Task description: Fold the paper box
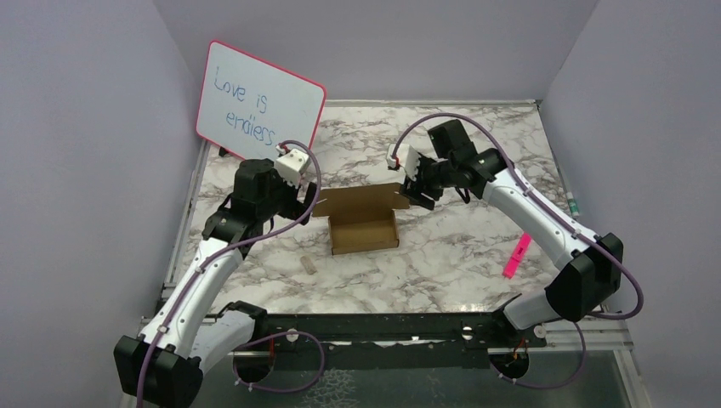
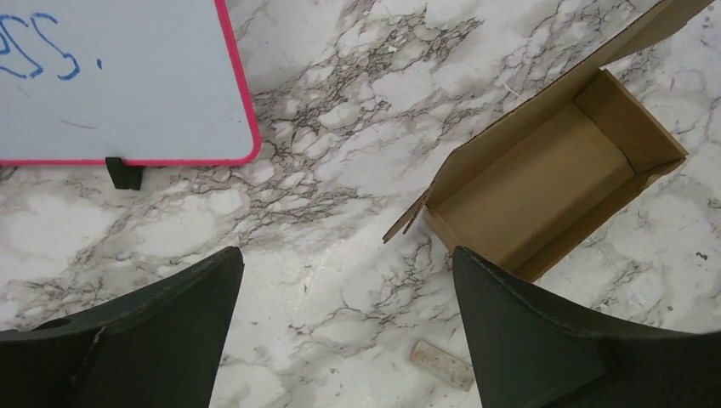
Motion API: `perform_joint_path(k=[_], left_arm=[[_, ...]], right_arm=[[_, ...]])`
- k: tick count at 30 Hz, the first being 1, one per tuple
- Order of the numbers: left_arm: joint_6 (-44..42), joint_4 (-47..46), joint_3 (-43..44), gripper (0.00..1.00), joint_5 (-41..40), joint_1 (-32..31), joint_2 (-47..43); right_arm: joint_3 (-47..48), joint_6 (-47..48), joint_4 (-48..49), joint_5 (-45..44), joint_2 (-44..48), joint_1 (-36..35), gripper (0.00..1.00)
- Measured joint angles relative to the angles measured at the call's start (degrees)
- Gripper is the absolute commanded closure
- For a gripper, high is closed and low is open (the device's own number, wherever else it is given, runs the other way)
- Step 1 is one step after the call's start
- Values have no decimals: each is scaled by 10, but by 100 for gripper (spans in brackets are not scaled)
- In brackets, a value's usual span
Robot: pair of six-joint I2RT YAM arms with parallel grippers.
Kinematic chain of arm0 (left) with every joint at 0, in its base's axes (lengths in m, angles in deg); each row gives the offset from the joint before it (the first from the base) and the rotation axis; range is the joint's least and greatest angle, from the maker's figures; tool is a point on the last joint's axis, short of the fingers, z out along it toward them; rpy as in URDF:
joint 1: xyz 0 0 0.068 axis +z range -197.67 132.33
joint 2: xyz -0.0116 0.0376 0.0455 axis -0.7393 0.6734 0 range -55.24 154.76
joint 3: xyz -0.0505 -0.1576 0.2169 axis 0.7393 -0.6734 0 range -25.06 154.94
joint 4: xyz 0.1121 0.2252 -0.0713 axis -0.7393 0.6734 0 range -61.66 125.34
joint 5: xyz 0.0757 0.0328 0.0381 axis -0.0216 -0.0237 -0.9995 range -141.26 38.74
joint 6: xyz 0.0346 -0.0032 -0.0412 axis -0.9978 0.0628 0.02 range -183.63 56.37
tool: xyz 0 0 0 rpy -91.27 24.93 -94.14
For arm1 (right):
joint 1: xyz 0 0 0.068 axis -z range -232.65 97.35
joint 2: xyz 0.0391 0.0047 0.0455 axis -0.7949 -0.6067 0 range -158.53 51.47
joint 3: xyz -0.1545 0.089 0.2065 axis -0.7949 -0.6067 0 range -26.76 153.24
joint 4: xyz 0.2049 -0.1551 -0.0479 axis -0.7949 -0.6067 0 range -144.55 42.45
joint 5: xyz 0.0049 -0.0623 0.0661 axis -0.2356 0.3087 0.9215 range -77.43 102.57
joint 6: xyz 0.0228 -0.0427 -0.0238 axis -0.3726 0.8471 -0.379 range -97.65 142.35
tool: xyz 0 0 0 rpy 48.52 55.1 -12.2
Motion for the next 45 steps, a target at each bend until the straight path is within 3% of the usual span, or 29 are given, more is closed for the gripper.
perform_joint_path(k=[12, 17, 23, 29, 34, 37, 45], left_arm=[[-105, 12, 42, 23, 79, 0, 106], [-132, 20, 56, 39, 102, 0, 149], [-152, 25, 80, 55, 120, 0, 183], [-163, 30, 80, 63, 136, 0, 203], [-169, 34, 80, 70, 151, 0, 204], [-172, 34, 79, 72, 160, 0, 206], [-184, 34, 58, 85, 185, 0, 211]], right_arm=[[-5, 1, 52, 35, -78, 0, 43], [-5, 3, 52, 37, -98, 0, 49], [-5, 12, 51, 46, -115, 2, 58], [-5, 16, 51, 55, -125, 5, 71], [-5, 16, 51, 59, -127, 7, 84], [-5, 17, 51, 61, -127, 7, 98], [-5, 16, 51, 62, -127, 7, 99]])
